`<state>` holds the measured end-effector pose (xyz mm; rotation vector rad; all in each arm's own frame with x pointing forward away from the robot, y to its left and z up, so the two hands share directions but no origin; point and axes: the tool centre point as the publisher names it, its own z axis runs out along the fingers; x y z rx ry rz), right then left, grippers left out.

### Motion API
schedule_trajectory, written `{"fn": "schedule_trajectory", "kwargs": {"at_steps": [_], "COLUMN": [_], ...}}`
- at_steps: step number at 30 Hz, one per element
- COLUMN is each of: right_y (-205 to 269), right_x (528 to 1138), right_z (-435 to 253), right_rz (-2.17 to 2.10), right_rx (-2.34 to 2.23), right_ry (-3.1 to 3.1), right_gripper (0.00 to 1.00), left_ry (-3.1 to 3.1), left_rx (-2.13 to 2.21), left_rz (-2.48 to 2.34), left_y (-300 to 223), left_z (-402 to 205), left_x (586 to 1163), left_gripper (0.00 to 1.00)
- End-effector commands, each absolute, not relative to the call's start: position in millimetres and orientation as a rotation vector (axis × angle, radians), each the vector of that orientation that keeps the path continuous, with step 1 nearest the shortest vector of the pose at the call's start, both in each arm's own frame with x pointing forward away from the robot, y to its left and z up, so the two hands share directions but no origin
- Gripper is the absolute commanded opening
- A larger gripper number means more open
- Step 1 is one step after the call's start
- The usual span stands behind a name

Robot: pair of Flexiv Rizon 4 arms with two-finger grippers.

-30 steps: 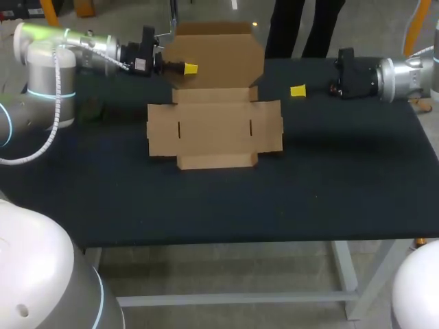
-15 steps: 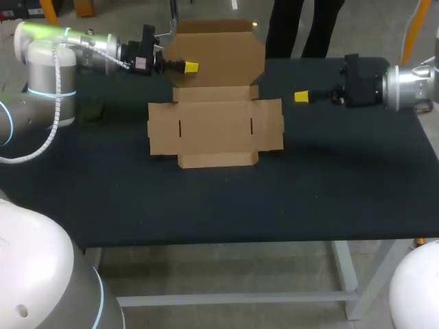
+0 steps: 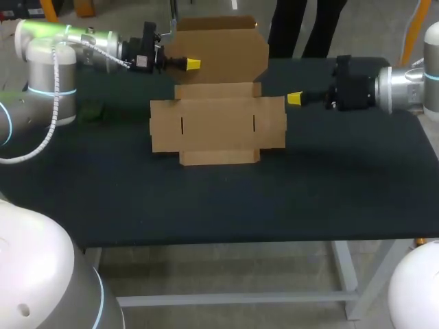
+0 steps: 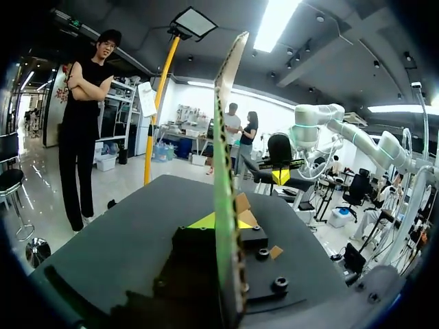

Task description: Assemble the packaging by folding the flat box into shape, placing the metal phone stand inside, and closing the box properly

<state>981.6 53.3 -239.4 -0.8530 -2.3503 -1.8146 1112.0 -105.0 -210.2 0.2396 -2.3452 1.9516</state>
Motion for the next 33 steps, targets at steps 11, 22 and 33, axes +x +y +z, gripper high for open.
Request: {"fn": "schedule_trajectory", "kwargs": {"at_steps": [11,22,33], "right_y": [38,37,43], "right_x": [930,906,895], "right_z": [-241,-248,-251], "right_rz": [-1.898,-1.911,-1.879], "right_rx": [-0.674,-0.648,-0.624], "right_ry": [-2.481,-2.514,-2.536], "right_gripper": [0.00,0.00,0.00], "left_ry": [-2.464,-2.466,-2.359], "left_rx": [0.274,0.359,0.406], "left_rz": [1.992,2.001,1.973], "left_y": [-111,-119,-119], "left_z": [-165,-146,-133], "left_x": [1052,1032,1020], "left_gripper": [0.00,0.00,0.00]}}
